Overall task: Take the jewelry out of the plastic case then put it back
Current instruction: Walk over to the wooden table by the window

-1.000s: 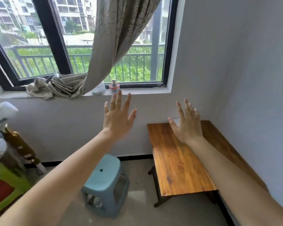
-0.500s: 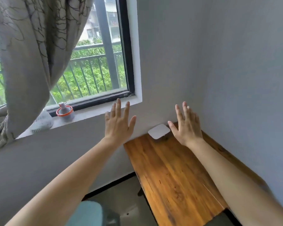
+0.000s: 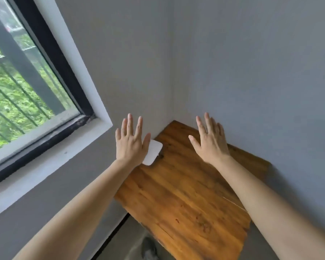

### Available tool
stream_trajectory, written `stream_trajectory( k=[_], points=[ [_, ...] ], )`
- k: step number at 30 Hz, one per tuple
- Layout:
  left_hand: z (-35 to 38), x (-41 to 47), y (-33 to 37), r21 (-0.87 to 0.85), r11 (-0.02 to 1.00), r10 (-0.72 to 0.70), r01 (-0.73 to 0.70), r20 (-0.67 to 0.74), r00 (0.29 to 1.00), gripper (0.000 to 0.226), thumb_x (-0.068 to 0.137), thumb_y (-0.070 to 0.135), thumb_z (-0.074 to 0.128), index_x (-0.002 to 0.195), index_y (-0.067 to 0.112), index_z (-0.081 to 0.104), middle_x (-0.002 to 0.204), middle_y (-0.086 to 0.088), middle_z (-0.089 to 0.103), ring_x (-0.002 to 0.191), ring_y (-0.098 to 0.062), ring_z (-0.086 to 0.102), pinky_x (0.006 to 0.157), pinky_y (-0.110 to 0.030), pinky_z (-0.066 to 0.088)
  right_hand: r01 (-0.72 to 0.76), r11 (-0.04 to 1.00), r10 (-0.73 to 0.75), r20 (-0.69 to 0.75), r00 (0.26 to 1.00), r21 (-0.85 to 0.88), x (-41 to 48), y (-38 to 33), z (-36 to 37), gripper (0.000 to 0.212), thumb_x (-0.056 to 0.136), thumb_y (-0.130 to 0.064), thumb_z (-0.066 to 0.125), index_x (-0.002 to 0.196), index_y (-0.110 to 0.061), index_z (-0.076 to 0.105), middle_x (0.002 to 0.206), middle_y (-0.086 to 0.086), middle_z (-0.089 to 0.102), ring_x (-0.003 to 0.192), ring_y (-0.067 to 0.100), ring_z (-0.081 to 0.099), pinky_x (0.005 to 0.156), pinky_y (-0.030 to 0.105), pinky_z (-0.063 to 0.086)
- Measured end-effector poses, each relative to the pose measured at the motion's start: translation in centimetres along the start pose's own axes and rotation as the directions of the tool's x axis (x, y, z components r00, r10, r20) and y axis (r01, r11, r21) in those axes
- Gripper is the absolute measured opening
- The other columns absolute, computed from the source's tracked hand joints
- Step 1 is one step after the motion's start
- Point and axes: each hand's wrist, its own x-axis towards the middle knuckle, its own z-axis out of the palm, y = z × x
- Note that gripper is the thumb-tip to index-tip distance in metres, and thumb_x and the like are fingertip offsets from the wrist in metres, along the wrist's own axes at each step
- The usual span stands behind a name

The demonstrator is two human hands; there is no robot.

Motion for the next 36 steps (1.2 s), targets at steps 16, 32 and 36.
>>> stream_trajectory(
  k=[16,32,36],
  points=[
    [31.4,-1.7,-2.2,-0.125,0.949,0.313,-0.290,0.497,0.809,0.066,0.099,0.063,0.007,0.156,0.034,-0.010,0.166,0.000,-0.020,0.152,-0.021,-0.018,0.123,-0.047,-0.008,-0.454,0.890,0.443,0.309,0.841,-0.040,-10.1,1.4,26.3,0.070,0.101,-0.056,0.031,0.158,-0.017,0.014,0.166,0.017,0.007,0.150,0.035,0.019,0.120,0.048,0.015],
    [42.3,-2.1,-4.0,-0.204,0.885,0.461,-0.418,0.277,0.843,0.070,0.098,0.064,0.013,0.158,0.027,0.017,0.167,-0.009,0.008,0.154,-0.027,-0.001,0.121,-0.059,0.001,-0.453,0.890,0.454,0.009,0.891,-0.051,-14.3,0.4,35.9,0.066,0.103,-0.056,0.029,0.157,-0.018,0.023,0.165,0.015,0.012,0.151,0.033,0.015,0.122,0.049,0.013],
    [41.4,-4.8,-6.0,-0.202,0.866,0.497,-0.458,0.247,0.832,0.068,0.099,0.063,0.017,0.158,0.028,0.016,0.167,-0.009,0.008,0.154,-0.028,0.001,0.121,-0.058,0.001,-0.481,0.875,0.481,-0.003,0.877,-0.059,-17.4,-2.8,35.5,0.067,0.102,-0.057,0.027,0.157,-0.020,0.020,0.166,0.013,0.010,0.152,0.031,0.014,0.122,0.048,0.012]
  ],
)
